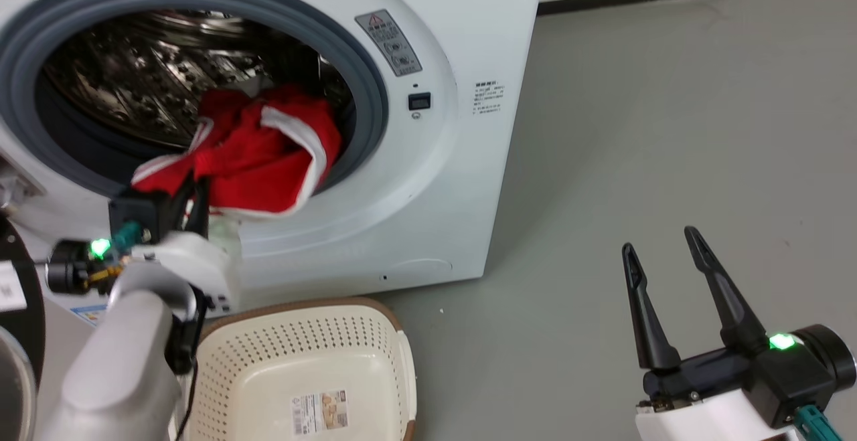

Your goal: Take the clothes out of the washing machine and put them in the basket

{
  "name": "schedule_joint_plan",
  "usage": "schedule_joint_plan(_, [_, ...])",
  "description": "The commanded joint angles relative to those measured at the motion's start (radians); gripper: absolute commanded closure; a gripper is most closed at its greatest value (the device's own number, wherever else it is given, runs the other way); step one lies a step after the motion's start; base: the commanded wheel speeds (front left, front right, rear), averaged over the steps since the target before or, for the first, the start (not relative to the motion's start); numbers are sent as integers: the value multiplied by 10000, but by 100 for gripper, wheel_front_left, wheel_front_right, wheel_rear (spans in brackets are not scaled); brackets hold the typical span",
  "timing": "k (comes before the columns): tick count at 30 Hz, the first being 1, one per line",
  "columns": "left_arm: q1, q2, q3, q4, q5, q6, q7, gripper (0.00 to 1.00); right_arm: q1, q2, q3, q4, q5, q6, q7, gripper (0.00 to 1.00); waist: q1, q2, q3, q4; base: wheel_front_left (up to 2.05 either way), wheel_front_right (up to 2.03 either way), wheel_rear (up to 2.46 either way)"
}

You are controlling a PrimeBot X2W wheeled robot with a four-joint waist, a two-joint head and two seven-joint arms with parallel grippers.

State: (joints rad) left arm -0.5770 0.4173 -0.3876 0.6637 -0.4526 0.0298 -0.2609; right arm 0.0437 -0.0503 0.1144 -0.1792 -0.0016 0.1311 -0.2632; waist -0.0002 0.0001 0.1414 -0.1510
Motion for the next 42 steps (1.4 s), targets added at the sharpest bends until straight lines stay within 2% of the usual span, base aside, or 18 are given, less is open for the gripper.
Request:
schedule_joint_plan(1, [341,-23,81,-298,43,121,-58,100,175,2,11,30,-69,-7,-24,0,2,-1,-291,86,0,0,0])
schedule_joint_plan(8, [2191,-144,232,-2001,272,673,-58,100,696,2,-26,137,-122,-7,-24,0,2,-1,-1016,271,0,0,0])
schedule_joint_plan(23, [4530,30,-278,-4798,446,1376,433,100,1146,2,-35,214,-144,-7,-24,0,2,-1,-1575,589,0,0,0])
schedule_joint_plan(31, [5196,-91,-603,-4560,262,1341,613,100,1020,2,52,209,-90,-7,-24,0,2,-1,-1394,424,0,0,0])
schedule_joint_plan(42, [4949,-655,-770,-2346,-60,750,175,100,559,2,3,102,-146,-7,-24,0,2,-1,-464,-24,0,0,0])
